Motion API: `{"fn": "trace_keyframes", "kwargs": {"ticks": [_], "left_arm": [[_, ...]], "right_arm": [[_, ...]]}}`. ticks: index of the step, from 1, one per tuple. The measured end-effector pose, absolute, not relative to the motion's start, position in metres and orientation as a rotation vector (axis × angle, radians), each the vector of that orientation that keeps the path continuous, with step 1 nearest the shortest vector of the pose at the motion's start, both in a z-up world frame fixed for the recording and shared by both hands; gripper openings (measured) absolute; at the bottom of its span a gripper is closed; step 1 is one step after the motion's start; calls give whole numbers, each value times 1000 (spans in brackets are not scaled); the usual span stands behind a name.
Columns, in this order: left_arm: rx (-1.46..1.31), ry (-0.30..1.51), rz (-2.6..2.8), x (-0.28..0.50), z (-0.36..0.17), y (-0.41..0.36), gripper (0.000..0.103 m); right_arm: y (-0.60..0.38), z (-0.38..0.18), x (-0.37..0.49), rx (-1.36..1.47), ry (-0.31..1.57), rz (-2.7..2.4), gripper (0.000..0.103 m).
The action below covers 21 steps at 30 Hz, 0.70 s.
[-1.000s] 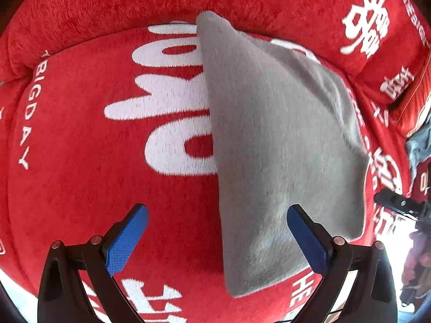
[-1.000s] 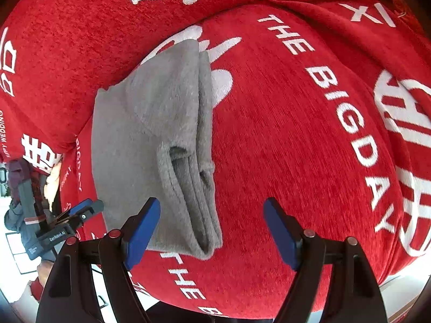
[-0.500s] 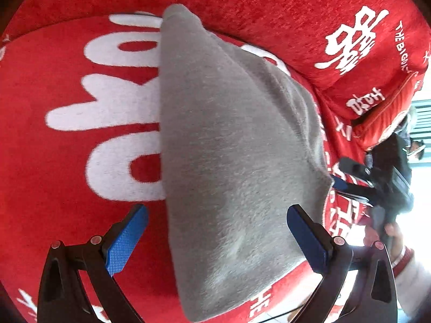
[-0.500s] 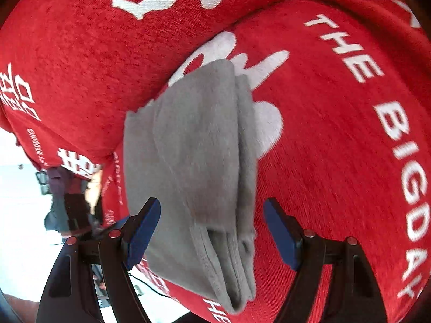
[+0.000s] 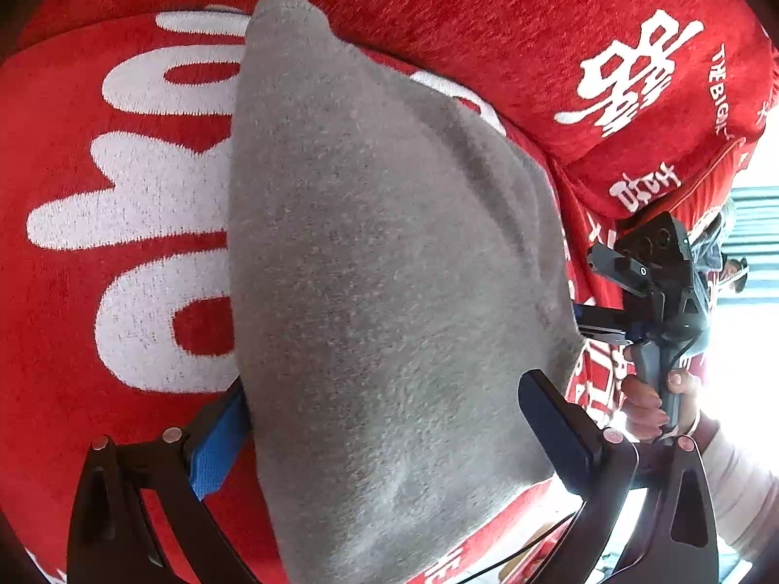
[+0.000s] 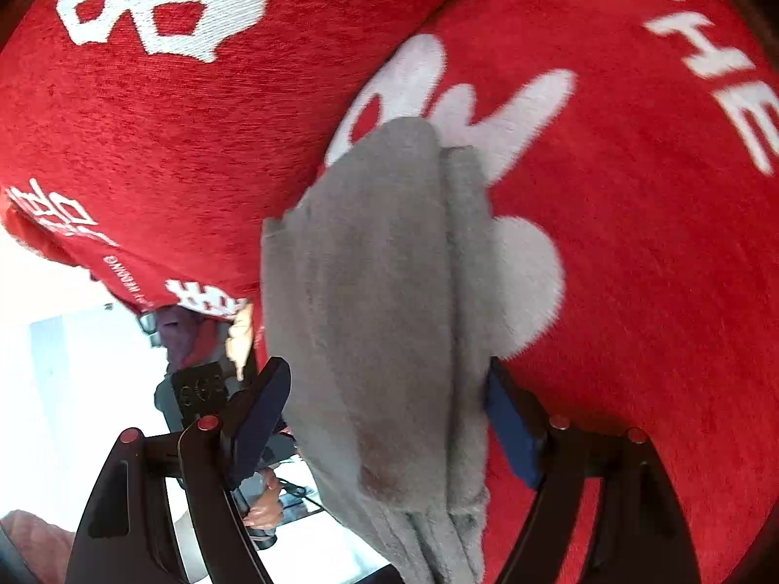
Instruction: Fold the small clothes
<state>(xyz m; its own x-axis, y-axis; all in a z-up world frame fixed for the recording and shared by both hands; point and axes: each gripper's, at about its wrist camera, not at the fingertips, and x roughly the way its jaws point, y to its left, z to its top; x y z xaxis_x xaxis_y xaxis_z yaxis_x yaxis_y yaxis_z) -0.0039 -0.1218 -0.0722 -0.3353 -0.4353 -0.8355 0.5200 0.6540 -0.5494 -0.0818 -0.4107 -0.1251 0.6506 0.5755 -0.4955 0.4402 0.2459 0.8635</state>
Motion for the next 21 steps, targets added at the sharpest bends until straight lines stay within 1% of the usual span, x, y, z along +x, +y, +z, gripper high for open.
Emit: {"fn": "trace_keyframes", "kwargs": {"ticks": [8, 9, 10, 11, 12, 13, 14, 15, 17, 18, 21], "left_arm": [[97, 1616, -999, -8, -81, -117, 103], [109, 1613, -993, -9, -80, -119, 102], [116, 1612, -985, -10, -80, -121, 100], [124, 1604, -965, -10, -78, -122, 91], [128, 1596, -942, -9, -77, -120, 81], [120, 1592, -934, -8, -75, -116, 73], [100, 1590, -932, -6, -74, -111, 61], [65, 1590, -944, -3, -72, -105, 51], [-7, 1595, -986, 1, -66, -95, 45], [-29, 1595, -1004, 2, -63, -93, 44], [-81, 1586, -1069, 2, -49, -90, 44]], "right_arm": [[-411, -132, -61, 1358, 920, 225, 82], [-410, -131, -60, 1355, 925, 210, 80], [-408, -131, -58, 1349, 937, 187, 69], [-406, -133, -56, 1335, 969, 150, 40], [-406, -136, -57, 1326, 999, 120, 36], [-404, -138, -59, 1340, 991, 100, 35], [-404, -136, -62, 1334, 981, 93, 34], [-403, -133, -63, 1323, 971, 89, 34], [-400, -125, -66, 1333, 938, 100, 33], [-399, -121, -68, 1343, 923, 104, 33], [-394, -109, -72, 1363, 883, 125, 33]]}}
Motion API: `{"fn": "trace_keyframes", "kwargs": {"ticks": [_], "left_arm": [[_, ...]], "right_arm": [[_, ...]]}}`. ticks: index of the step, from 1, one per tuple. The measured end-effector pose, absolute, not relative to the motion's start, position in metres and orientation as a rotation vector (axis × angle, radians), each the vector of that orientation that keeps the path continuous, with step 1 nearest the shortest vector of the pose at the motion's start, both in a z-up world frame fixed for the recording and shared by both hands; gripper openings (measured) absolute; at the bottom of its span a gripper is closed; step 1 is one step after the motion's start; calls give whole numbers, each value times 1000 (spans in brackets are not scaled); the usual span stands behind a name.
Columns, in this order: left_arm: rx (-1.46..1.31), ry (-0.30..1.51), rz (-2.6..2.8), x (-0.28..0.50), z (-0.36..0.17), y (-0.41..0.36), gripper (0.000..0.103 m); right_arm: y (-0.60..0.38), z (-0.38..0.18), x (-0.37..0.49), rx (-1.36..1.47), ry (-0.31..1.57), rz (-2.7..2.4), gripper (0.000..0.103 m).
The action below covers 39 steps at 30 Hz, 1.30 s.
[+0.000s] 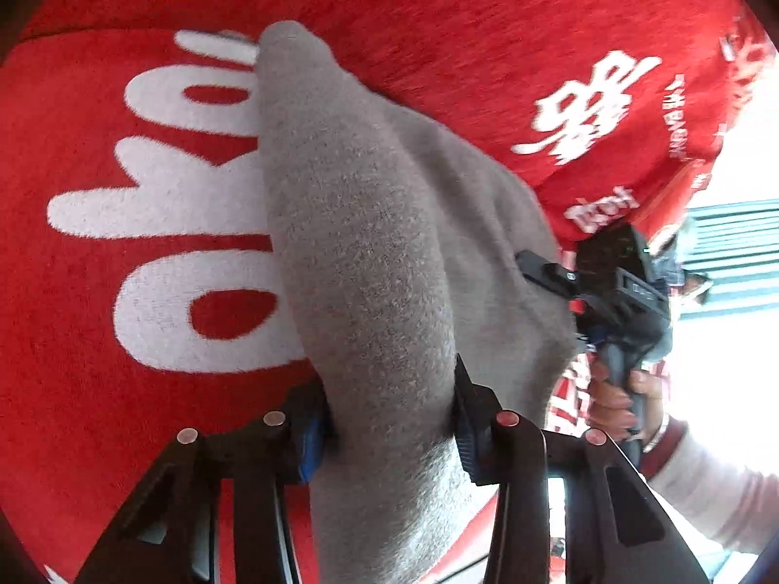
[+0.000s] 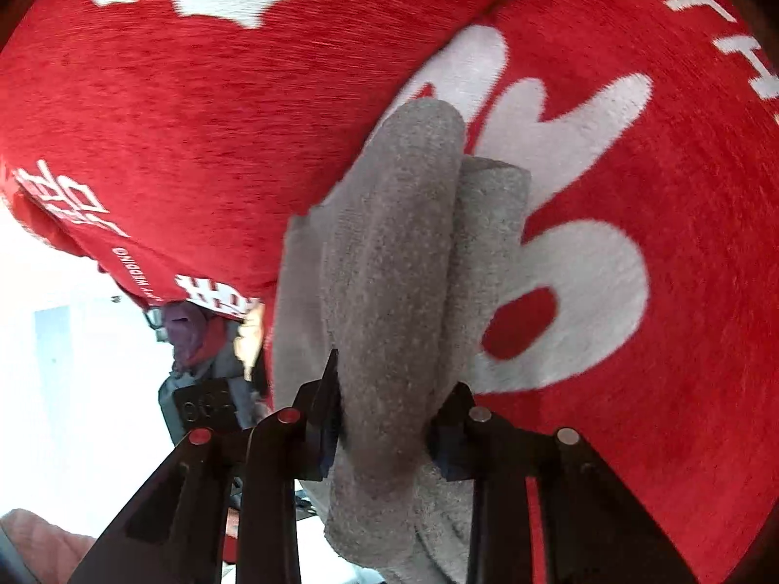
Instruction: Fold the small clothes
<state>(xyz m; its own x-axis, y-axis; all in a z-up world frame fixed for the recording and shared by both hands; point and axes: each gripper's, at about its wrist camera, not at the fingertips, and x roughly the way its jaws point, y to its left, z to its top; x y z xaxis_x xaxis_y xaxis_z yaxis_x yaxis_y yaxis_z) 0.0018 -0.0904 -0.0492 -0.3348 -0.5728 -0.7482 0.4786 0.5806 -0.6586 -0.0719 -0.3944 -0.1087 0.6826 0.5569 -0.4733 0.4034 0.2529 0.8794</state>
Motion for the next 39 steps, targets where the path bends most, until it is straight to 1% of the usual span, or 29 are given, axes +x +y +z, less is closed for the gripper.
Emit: {"fn": "trace_keyframes", "kwargs": {"ticks": [4, 10, 15, 21, 24, 26, 28, 30, 31, 33, 34, 35, 36, 37, 38, 39], "left_arm": [[-97, 1558, -1118, -1, -27, -80, 44], [-134, 1522, -1113, 5, -1, -39, 44], [-131, 1514, -1057, 10, 8, 0, 44], [-105, 1452, -980, 13, 24, 55, 44], [-54, 1441, -928, 16, 13, 74, 44], [30, 1438, -842, 18, -6, 86, 44], [97, 1461, -742, 20, -24, 95, 44], [60, 1494, -709, 22, -31, 107, 45], [48, 1483, -695, 21, -28, 111, 49], [86, 1449, -648, 19, -20, 112, 78], [107, 1428, -632, 17, -15, 111, 81], [120, 1410, -622, 17, -10, 110, 81], [135, 1385, -614, 16, -4, 108, 81], [145, 1371, -610, 15, -1, 108, 81], [167, 1347, -604, 14, 4, 105, 82], [189, 1330, -597, 13, 8, 104, 93]], "right_arm": [[-385, -87, -76, 1378, 839, 153, 32], [-356, -48, -77, 1384, 791, 201, 32], [-320, -41, -64, 1391, 800, 236, 32], [-270, -34, -38, 1386, 794, 333, 32], [-248, -41, -29, 1364, 830, 356, 32], [-234, -52, -20, 1334, 881, 333, 31], [-228, -71, -16, 1302, 965, 239, 32], [-228, -83, -18, 1231, 1062, 111, 32], [-229, -86, -22, 1175, 1113, 28, 34], [-232, -83, -29, 1162, 1126, -35, 34], [-234, -78, -36, 1167, 1116, -63, 36], [-234, -74, -40, 1164, 1112, -82, 43], [-234, -69, -45, 1161, 1103, -92, 46], [-232, -62, -50, 1164, 1088, -93, 52], [-228, -56, -53, 1176, 1069, -78, 56], [-224, -54, -56, 1190, 1059, -57, 57]]}}
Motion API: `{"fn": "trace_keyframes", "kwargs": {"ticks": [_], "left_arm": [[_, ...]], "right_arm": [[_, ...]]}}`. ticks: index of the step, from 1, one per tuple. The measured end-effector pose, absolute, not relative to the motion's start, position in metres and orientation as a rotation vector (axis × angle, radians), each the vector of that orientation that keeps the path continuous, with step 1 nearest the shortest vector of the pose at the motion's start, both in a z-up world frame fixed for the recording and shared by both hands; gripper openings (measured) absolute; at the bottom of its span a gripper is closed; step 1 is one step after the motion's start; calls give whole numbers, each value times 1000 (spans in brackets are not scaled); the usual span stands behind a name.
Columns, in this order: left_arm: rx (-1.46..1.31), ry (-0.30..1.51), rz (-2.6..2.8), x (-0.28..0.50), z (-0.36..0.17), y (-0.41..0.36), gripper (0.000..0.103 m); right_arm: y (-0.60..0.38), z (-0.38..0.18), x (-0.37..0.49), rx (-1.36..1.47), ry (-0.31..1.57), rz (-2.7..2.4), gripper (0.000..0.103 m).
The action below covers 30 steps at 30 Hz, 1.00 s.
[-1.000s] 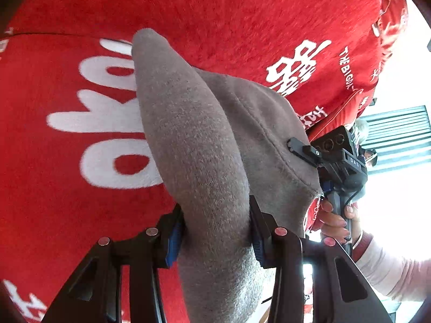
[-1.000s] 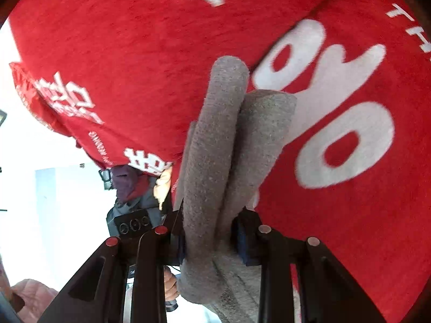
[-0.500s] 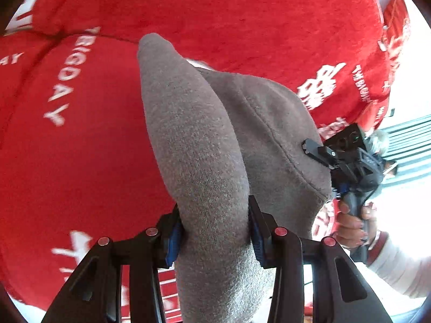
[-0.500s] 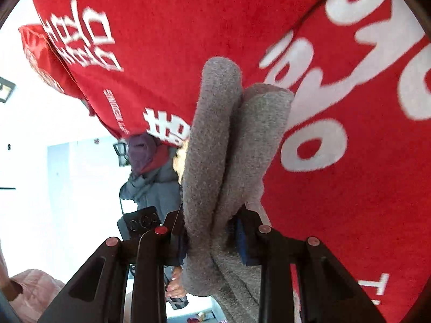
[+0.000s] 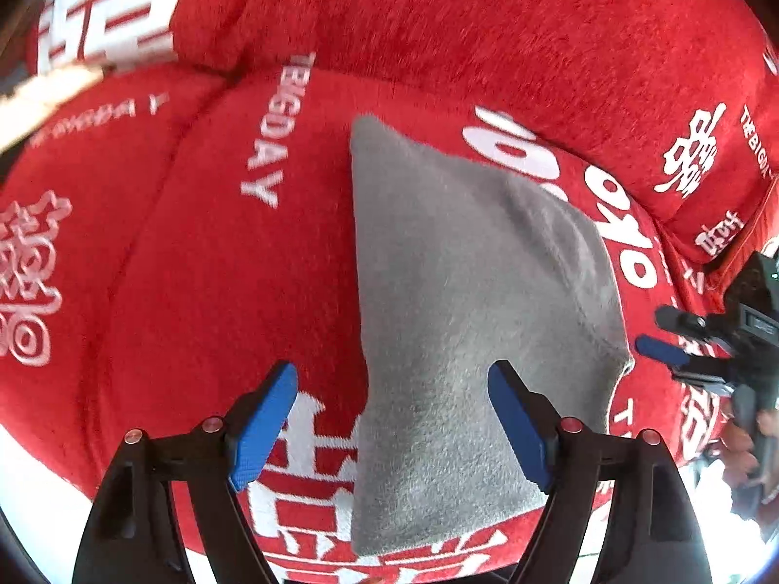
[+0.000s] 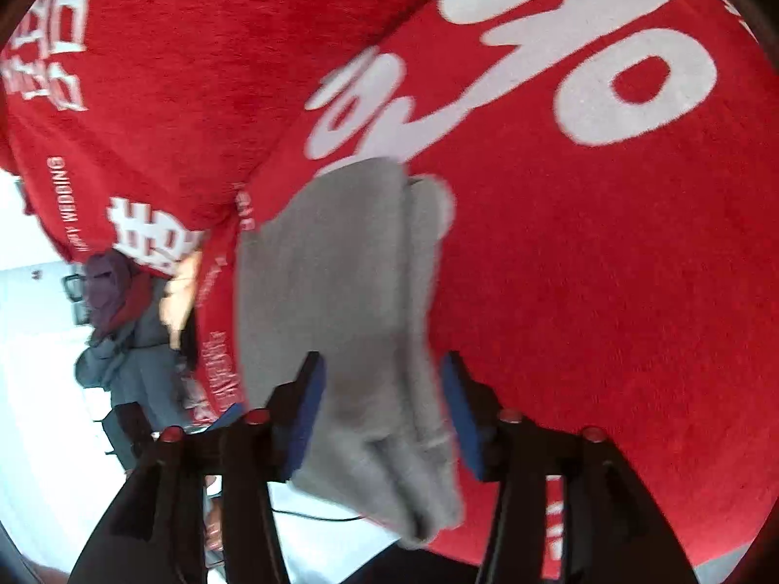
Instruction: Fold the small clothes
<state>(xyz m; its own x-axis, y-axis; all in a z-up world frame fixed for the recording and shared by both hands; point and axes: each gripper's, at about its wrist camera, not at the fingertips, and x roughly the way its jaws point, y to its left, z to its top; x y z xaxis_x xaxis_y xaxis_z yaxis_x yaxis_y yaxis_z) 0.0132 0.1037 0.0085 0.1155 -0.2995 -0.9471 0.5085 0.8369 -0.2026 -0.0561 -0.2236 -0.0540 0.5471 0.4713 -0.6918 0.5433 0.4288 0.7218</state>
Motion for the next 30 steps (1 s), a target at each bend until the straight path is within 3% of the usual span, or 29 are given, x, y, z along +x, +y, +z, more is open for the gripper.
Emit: {"fn": "trace_keyframes", "kwargs": {"ticks": [1, 4, 6, 8, 14, 18, 22, 30], "left_arm": [[220, 1307, -583, 12, 12, 100, 101], [248, 1258, -558, 14, 21, 96, 103], [222, 1240, -527, 16, 29, 102, 103], [206, 1223, -505, 16, 35, 104, 103], [211, 1287, -474, 17, 16, 116, 103], [255, 1324, -426, 14, 3, 123, 103], [305, 1321, -446, 7, 4, 123, 103], [341, 1367, -447, 8, -5, 114, 103]], "right_arm": [[-216, -52, -54, 1206, 1059, -31, 57], [-197, -59, -35, 1192, 1123, -38, 56], [-191, -67, -28, 1190, 1143, -65, 21], [-187, -62, -28, 1155, 1112, -101, 15], [-170, -70, -38, 946, 1210, -193, 14], [-167, -71, -42, 964, 1186, -215, 14], [-161, -60, -48, 933, 1225, -247, 25], [-126, -26, -57, 908, 1183, -119, 24]]}}
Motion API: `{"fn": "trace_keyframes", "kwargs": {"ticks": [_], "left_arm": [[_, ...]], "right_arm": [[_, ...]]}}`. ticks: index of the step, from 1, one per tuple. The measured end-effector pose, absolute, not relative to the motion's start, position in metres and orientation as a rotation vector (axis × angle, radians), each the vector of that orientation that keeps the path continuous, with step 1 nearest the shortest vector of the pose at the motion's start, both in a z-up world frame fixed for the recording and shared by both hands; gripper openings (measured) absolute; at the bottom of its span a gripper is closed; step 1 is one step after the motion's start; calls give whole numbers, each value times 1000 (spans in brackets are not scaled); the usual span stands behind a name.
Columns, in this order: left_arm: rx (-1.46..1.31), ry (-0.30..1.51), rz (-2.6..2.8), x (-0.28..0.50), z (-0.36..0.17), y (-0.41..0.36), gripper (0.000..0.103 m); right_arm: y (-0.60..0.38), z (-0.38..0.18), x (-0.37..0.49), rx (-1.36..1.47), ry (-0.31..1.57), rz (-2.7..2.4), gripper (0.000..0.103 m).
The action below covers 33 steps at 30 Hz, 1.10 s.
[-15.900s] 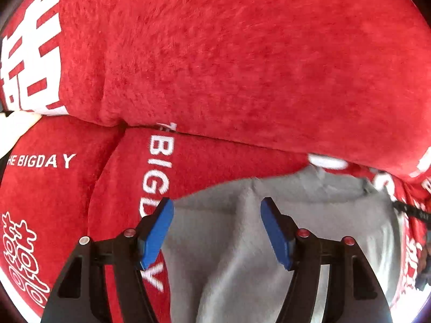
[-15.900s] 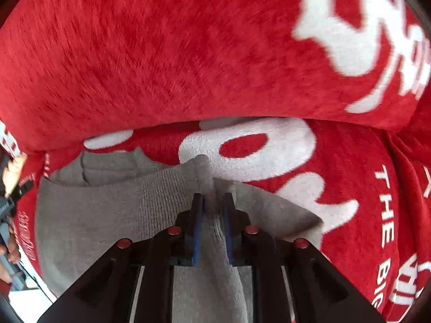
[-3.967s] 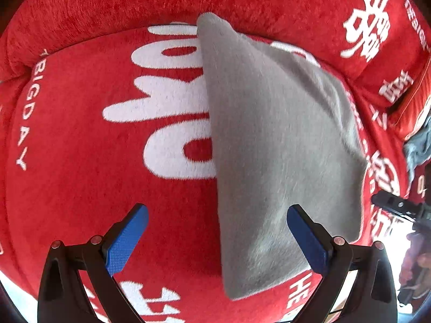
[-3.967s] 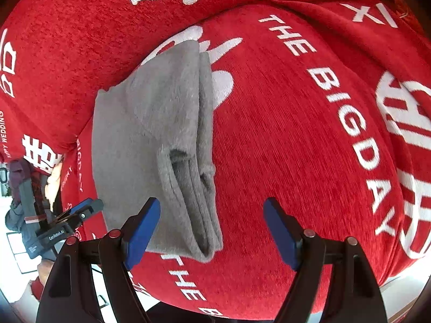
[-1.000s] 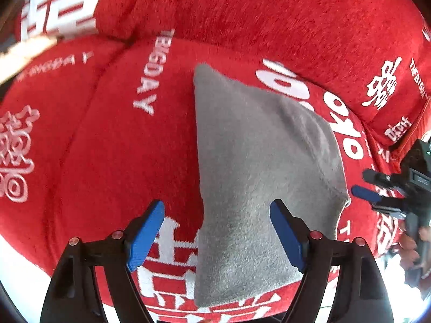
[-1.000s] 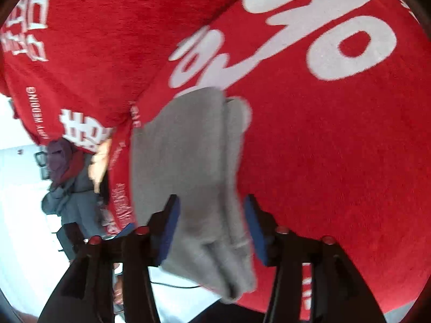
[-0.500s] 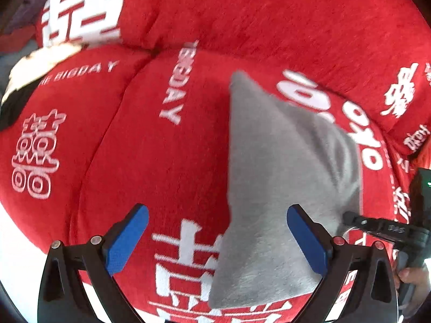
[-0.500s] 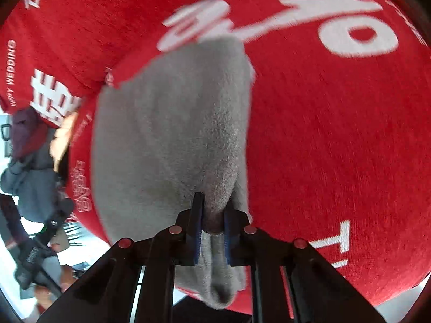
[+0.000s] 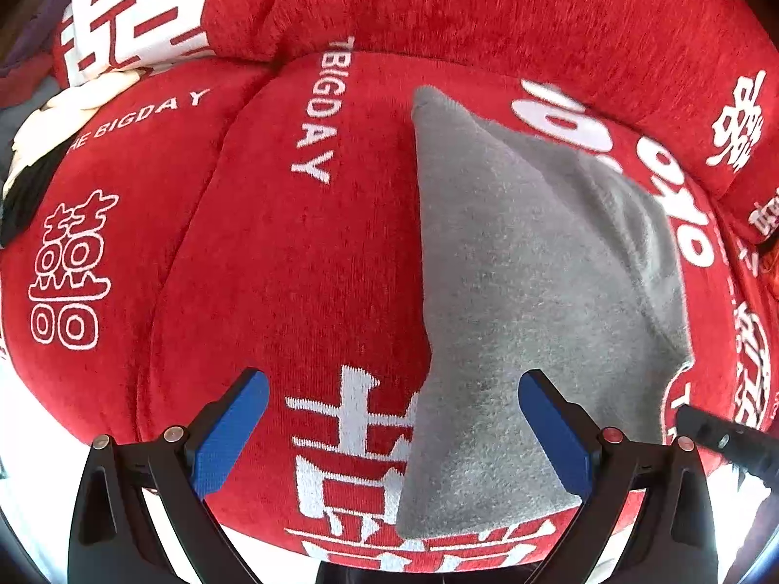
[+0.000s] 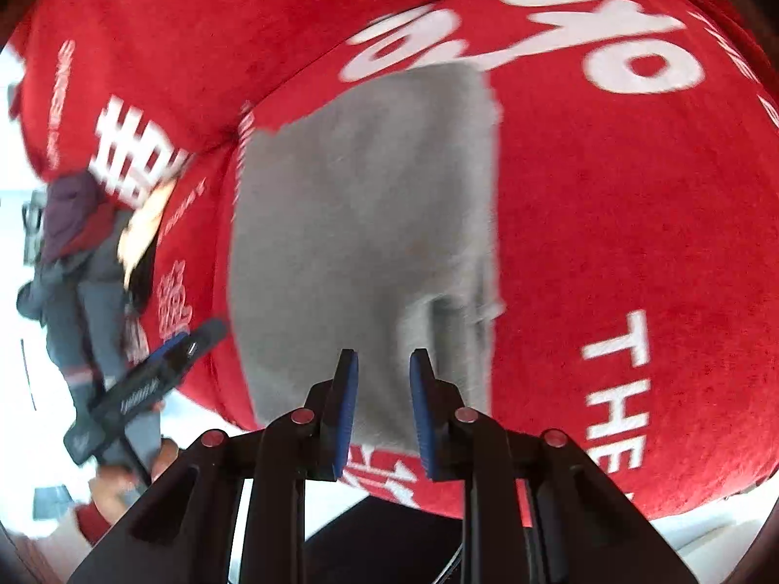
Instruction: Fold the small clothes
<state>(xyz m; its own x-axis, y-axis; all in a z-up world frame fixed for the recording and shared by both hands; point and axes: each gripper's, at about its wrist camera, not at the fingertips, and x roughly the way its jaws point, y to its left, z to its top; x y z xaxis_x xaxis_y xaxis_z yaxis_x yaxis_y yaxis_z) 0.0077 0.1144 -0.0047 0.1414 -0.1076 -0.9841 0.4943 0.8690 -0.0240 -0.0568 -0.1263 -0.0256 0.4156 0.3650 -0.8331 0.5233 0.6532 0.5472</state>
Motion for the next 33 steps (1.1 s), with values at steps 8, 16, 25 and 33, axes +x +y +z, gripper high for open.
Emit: {"fn": "trace_keyframes", "kwargs": {"ticks": [8, 16, 25, 33], "left_arm": [[398, 1392, -458, 0, -13, 113, 103], [392, 1404, -501, -7, -2, 114, 103], [400, 1424, -532, -15, 23, 112, 103], [411, 1445, -511, -19, 52, 109, 103]], "right_arm": [[-108, -80, -72, 865, 1277, -193, 0], [-108, -73, -82, 922, 1290, -198, 0], [-116, -37, -83, 891, 1272, -225, 4], [-112, -6, -68, 822, 1300, -262, 54]]}}
